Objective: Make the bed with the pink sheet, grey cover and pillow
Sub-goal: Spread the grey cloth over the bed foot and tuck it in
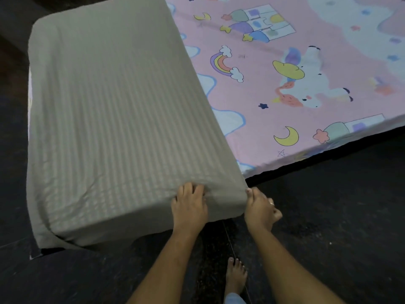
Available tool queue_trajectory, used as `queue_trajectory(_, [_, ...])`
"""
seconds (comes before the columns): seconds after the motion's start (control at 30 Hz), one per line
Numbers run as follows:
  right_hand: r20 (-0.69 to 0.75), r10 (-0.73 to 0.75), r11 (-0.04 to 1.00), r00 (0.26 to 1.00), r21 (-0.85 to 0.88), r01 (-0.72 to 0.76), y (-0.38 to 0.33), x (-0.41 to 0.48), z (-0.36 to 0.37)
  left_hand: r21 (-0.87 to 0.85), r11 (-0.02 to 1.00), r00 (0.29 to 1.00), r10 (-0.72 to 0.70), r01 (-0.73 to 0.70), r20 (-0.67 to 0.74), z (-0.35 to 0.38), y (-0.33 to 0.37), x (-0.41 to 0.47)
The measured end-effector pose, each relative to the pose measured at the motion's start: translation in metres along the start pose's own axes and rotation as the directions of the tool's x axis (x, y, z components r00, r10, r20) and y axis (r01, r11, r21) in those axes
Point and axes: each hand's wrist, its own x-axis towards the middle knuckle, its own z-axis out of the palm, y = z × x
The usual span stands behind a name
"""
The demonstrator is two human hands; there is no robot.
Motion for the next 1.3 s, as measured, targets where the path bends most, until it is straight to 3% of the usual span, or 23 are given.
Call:
queue_trajectory(0.13, [-0.08, 0.115, 0.993, 0.99, 0.032, -0.112, -0.018, 0.001, 0.0, -0.019, 0.99, 0.986, -0.141, 0.14, -0.09, -0.009, -0.029, -0.014])
queue_trajectory(0.23, [-0.191, 0.18, 0.982, 0.965, 0.086, -0.166, -0.049, -0.016, -0.001, -0.113, 0.938, 0.926, -0.342, 0.327, -0.162, -0.019, -0.063, -0.021])
queue_trajectory(0.3, [-0.245, 0.045, 0.997, 0.968, 0.067, -0.029, -0.075, -0.039, 0.006, -0.145, 0.88, 0.876, -0.468, 0.452, -0.114, -0.028, -0.096, -0.027])
queue_trajectory(0.4, [-0.247, -0.327, 0.944, 0.912, -0.036, 0.328, -0.123, -0.073, 0.027, -0.168, 0.83, 0.843, -0.539, 0.532, 0.006, -0.038, -0.151, -0.041])
queue_trajectory(0.5, [0.044, -0.564, 0.815, 0.824, -0.129, 0.565, -0.167, -0.106, 0.056, -0.165, 0.765, 0.779, -0.626, 0.623, 0.04, -0.042, -0.214, -0.068])
queue_trajectory(0.63, [0.48, -0.6, 0.618, 0.64, -0.229, 0.752, -0.21, -0.168, 0.109, -0.246, 0.452, 0.501, -0.841, 0.857, 0.202, -0.063, -0.303, -0.104])
queue_trajectory(0.67, [0.538, -0.631, 0.53, 0.559, -0.228, 0.817, -0.218, -0.189, 0.121, -0.224, 0.427, 0.473, -0.851, 0.876, 0.228, -0.07, -0.317, -0.11])
queue_trajectory(0.7, [0.597, -0.661, 0.423, 0.455, -0.205, 0.883, -0.23, -0.214, 0.132, -0.197, 0.452, 0.488, -0.845, 0.87, 0.218, -0.078, -0.332, -0.117])
queue_trajectory(0.77, [0.701, -0.669, 0.267, 0.246, -0.082, 0.96, -0.252, -0.254, 0.148, -0.184, 0.568, 0.594, -0.789, 0.802, 0.155, -0.092, -0.353, -0.123])
queue_trajectory(0.83, [0.716, -0.69, 0.241, 0.106, 0.089, 0.966, -0.278, -0.274, 0.154, -0.23, 0.64, 0.676, -0.724, 0.733, 0.139, -0.105, -0.366, -0.122])
queue_trajectory(0.87, [0.677, -0.73, 0.258, 0.087, 0.155, 0.954, -0.294, -0.279, 0.155, -0.269, 0.655, 0.704, -0.691, 0.706, 0.167, -0.111, -0.374, -0.119])
queue_trajectory(0.9, [0.614, -0.781, 0.287, 0.116, 0.188, 0.939, -0.307, -0.277, 0.157, -0.308, 0.663, 0.729, -0.653, 0.682, 0.207, -0.116, -0.381, -0.115])
queue_trajectory(0.97, [0.495, -0.823, 0.376, 0.28, 0.105, 0.921, -0.33, -0.261, 0.16, -0.382, 0.674, 0.774, -0.569, 0.633, 0.278, -0.126, -0.393, -0.105])
queue_trajectory(1.03, [0.455, -0.732, 0.516, 0.506, -0.114, 0.849, -0.338, -0.234, 0.165, -0.452, 0.667, 0.804, -0.529, 0.592, 0.272, -0.13, -0.403, -0.093])
queue_trajectory(1.1, [0.477, -0.599, 0.614, 0.643, -0.242, 0.751, -0.339, -0.225, 0.176, -0.566, 0.603, 0.815, -0.518, 0.562, 0.258, -0.132, -0.413, -0.076])
queue_trajectory(1.2, [0.505, -0.591, 0.601, 0.629, -0.245, 0.761, -0.341, -0.241, 0.201, -0.787, 0.364, 0.827, -0.472, 0.497, 0.304, -0.142, -0.419, -0.041])
queue_trajectory(1.3, [0.474, -0.664, 0.516, 0.578, -0.267, 0.814, -0.355, -0.242, 0.219, -0.817, 0.282, 0.832, -0.412, 0.504, 0.372, -0.147, -0.424, 0.011])
